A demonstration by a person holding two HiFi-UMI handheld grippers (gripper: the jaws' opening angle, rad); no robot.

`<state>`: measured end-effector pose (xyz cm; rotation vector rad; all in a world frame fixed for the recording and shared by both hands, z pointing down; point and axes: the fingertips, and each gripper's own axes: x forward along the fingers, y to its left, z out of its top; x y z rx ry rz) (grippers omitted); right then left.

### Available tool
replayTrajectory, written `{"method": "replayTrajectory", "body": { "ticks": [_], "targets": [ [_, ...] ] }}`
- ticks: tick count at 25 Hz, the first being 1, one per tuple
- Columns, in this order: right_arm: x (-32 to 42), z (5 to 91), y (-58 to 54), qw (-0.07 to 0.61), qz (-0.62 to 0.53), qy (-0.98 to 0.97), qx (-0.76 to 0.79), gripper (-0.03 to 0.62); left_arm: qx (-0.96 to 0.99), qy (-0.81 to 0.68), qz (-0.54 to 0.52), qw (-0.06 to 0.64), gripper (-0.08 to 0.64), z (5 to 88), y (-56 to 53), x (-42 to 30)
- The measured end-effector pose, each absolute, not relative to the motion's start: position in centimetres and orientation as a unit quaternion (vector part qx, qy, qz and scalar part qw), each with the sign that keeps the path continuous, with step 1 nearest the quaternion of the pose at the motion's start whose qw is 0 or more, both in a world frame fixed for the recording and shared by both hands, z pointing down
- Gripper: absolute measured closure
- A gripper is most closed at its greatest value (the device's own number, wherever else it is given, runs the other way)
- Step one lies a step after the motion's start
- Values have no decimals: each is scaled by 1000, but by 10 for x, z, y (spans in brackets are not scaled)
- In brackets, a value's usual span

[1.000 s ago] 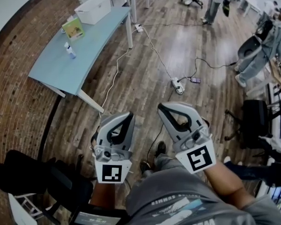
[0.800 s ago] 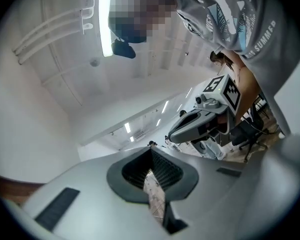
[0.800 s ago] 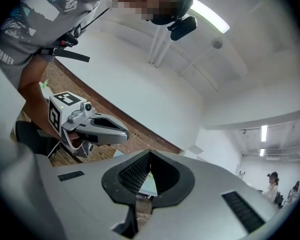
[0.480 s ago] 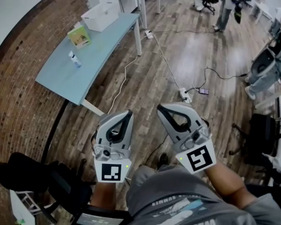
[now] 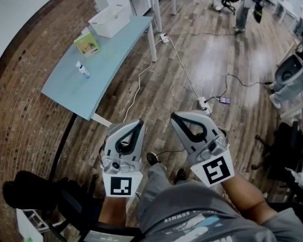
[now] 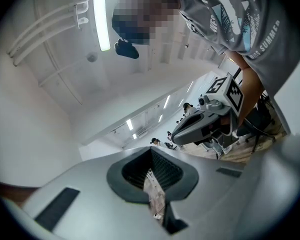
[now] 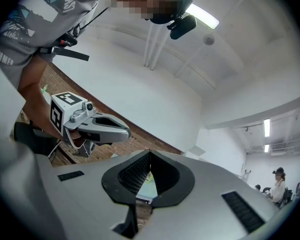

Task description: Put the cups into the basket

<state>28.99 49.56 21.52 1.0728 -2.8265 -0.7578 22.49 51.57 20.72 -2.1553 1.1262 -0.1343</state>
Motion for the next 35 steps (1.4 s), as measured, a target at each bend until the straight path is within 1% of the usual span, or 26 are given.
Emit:
{"method": "replayTrajectory", "body": {
  "ticks": [9,16,23,29,35],
  "targets": [
    [261,215,428,17,-245,-900,361,581,-837,421,-39,346,561,206,446,194],
    [220,216,365,20,-247,-895,371,581,-844,410,-33,345,560,206,381,156],
    [181,201,324,20,-285,-880,380,581,-845,387,-19,370,561,197,340,124],
    [174,207,301,36,-295,-878,375,581,-846,385,-9,369,561,200,315,120],
    [183,214,266,31,-282,-888,362,582,-841,398,-24,365,561,209,278,128]
  ]
}}
